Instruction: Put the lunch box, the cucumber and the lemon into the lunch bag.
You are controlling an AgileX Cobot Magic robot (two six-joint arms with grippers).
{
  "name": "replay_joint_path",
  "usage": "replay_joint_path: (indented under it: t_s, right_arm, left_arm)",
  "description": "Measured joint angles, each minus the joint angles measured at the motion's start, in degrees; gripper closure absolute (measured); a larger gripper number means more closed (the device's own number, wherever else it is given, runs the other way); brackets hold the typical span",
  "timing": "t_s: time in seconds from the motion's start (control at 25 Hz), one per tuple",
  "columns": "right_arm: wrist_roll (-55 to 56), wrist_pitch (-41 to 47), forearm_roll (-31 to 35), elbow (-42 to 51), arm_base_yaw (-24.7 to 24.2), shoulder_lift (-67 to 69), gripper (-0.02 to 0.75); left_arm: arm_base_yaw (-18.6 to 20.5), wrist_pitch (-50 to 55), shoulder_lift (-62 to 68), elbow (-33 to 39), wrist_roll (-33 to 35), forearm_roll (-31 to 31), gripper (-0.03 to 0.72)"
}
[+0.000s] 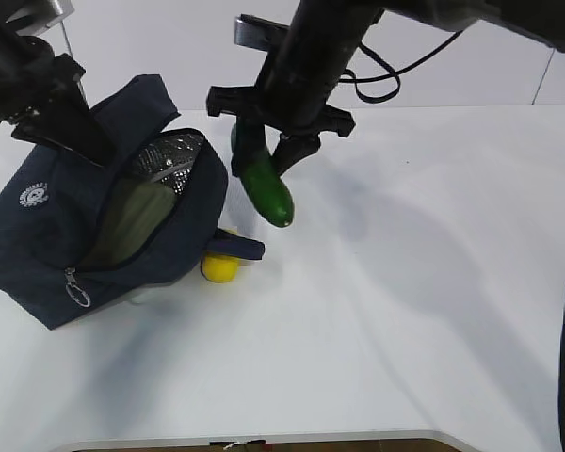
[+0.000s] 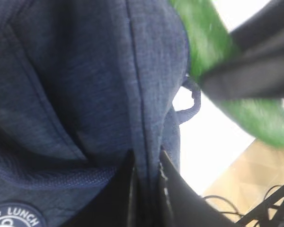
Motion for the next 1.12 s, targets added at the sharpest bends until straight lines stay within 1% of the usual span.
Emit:
replay_joint_path:
  t_s: [0.28,0.56,0.64,0.8,1.0,1.12]
  right_arm:
    - [-5.1,0.1,12.9,-0.2,0.0,0.0,0.406]
    - [-9.3,0.0,25.2,-0.4,0.0,3.8,0.406]
    - [-10.4,-2.1,28.0,-0.4,0.0,5.5,0.406]
    - [-11.2,-8.6,30.7,-0.4,0.0,7.3,0.406]
    - [-11.5,-14.5,31.9,-0.4,0.0,7.6,0.404]
    - [-11.2,-16.0,32.0,-0.4,0.0,7.7,0.369]
  left_arm:
    - [0.0,-0.6,0.0,0.0,0.0,0.0,0.678]
    - [0.0,-1.3,0.0,0.0,0.1,-3.1,0.678]
    - [0.0,-1.3,0.0,0.0,0.1,-3.9,0.678]
    - [0.0,-0.7,0.0,0.0,0.1,-4.3,0.678]
    - [0.0,-0.1,0.0,0.0,0.1,-4.3,0.678]
    - [0.0,-0.1,0.0,0.0,0.1,-4.4,0.678]
